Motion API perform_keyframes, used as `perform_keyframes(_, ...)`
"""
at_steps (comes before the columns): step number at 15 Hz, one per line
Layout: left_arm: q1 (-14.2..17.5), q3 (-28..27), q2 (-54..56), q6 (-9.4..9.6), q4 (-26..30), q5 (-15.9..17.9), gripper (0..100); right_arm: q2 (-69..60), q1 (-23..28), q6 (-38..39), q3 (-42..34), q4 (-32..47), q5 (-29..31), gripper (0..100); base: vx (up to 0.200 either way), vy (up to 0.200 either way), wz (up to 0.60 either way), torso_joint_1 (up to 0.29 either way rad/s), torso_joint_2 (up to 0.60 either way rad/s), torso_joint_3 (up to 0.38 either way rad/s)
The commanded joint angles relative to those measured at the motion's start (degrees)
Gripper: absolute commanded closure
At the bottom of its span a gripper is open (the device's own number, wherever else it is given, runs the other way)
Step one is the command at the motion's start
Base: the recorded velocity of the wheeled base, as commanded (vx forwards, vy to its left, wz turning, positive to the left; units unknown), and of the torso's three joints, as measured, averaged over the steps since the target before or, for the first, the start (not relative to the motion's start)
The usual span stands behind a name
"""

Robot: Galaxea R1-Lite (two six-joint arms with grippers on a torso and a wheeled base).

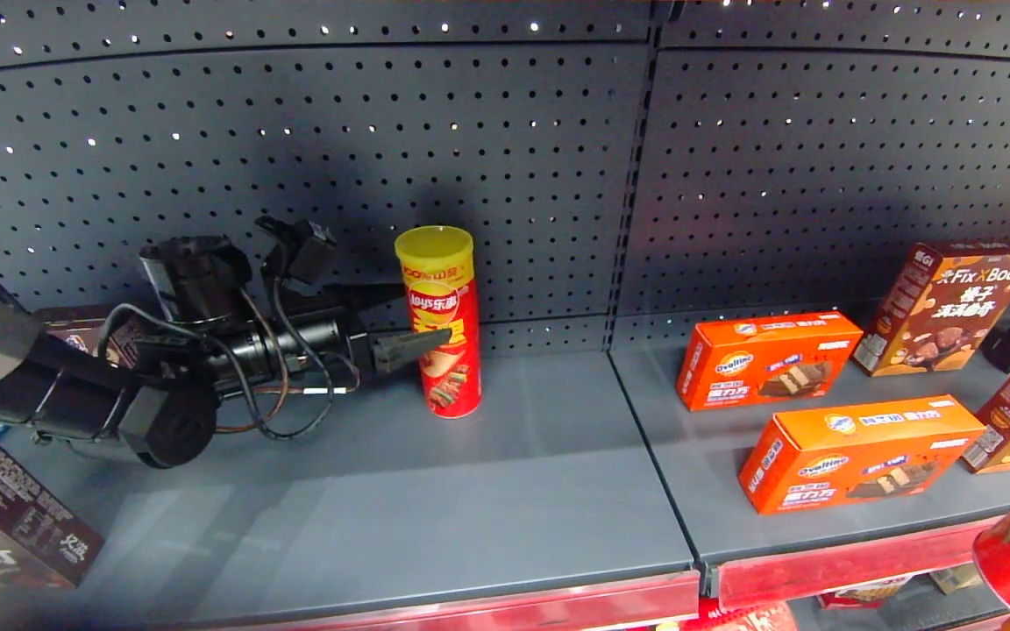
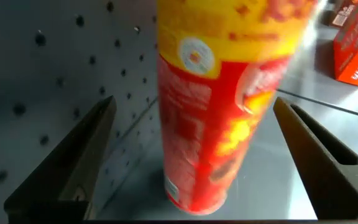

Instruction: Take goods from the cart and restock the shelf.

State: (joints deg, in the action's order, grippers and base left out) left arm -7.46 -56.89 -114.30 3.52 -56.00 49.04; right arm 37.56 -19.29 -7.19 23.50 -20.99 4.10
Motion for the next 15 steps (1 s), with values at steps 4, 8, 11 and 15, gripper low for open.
perform_keyframes(4,-0.8,-1.99,-2.6,-0.01,-0.07,3.43,0,0.15,-0.05,-0.01,-0.04,-0.01,-0.05,100,0.0,0.0,0.0,0.0,0.0,0.0)
perform_keyframes(8,-1.5,-3.05,-3.83,-0.27,-0.07,3.52,0,0.06,-0.05,-0.01,-0.04,-0.1,-0.05,100,0.0,0.0,0.0,0.0,0.0,0.0)
perform_keyframes(11,-2.3,-3.84,-4.7,-0.36,-0.07,3.6,0,0.15,-0.05,-0.01,0.05,-0.1,-0.05,100,0.0,0.0,0.0,0.0,0.0,0.0)
perform_keyframes(15,-2.56,-4.19,-5.85,-1.77,-1.92,5.54,0,0.06,-0.05,-0.01,0.05,-0.1,-0.05,100,0.0,0.0,0.0,0.0,0.0,0.0)
